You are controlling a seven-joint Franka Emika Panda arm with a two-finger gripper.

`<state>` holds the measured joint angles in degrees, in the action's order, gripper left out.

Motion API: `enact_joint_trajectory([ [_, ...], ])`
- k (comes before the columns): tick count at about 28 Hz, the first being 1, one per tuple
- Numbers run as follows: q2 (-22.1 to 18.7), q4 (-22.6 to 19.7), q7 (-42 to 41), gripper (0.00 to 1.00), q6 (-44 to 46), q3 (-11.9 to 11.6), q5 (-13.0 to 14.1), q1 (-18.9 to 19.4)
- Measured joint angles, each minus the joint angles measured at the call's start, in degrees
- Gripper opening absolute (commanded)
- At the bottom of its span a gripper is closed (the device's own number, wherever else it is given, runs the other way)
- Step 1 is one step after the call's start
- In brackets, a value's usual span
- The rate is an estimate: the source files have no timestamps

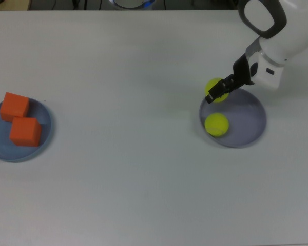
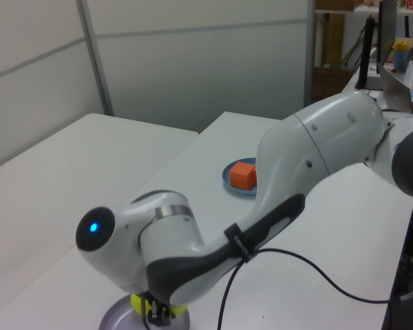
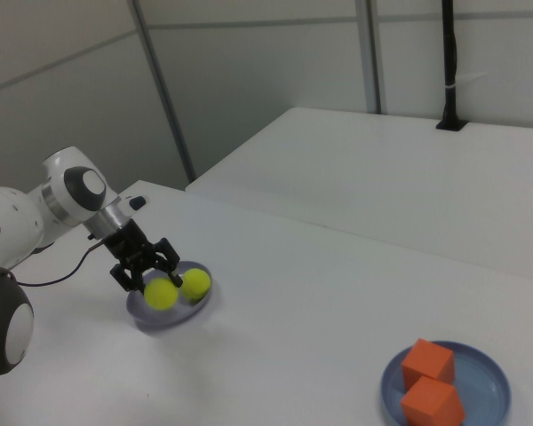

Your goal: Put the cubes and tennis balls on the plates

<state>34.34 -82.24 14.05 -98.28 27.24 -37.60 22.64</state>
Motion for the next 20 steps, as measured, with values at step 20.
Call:
enact_joint_trajectory([
  [20,-10.26,2.76,1.22,1.00,6.99,-0.58,12.04,-3.18],
])
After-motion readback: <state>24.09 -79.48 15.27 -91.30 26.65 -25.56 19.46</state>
